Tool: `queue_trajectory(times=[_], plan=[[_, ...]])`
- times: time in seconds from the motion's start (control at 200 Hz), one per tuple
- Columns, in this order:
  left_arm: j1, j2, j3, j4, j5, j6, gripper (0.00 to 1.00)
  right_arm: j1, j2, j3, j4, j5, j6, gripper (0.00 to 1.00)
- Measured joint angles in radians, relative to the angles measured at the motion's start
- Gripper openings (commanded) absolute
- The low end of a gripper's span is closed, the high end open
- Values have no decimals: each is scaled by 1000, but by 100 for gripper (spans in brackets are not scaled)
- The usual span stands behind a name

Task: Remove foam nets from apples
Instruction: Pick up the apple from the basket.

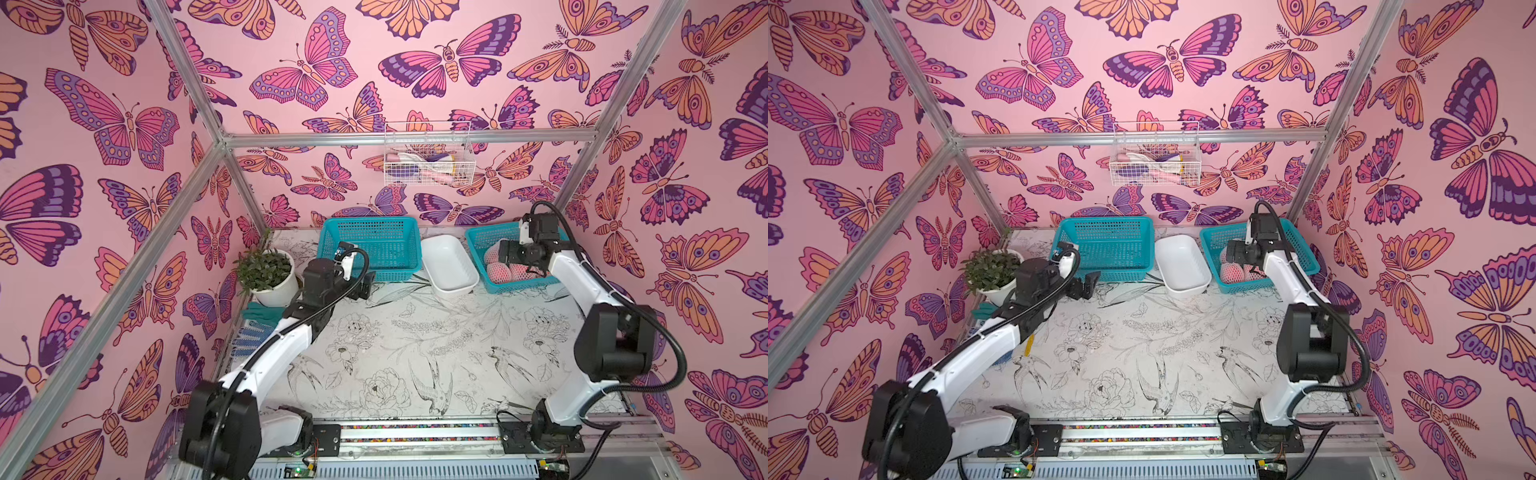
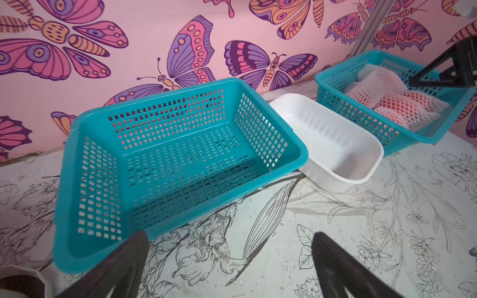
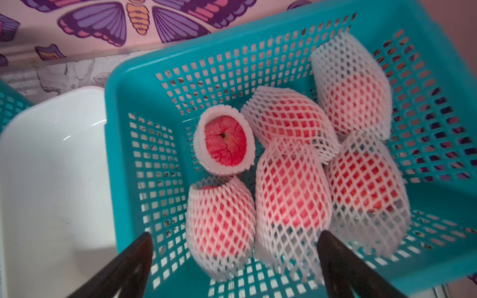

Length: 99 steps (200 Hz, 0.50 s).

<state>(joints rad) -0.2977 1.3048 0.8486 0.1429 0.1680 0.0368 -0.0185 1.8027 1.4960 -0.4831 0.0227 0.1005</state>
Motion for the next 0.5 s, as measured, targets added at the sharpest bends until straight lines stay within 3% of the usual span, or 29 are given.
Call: queue_trajectory(times=[0.25,0.496], plan=[[-23,158,87,6,1,27,100,-1,268,269,-96,-14,-4,100],[-29,190,110,38,2,41,100,-1,395,407,-182,-28,-3,96]])
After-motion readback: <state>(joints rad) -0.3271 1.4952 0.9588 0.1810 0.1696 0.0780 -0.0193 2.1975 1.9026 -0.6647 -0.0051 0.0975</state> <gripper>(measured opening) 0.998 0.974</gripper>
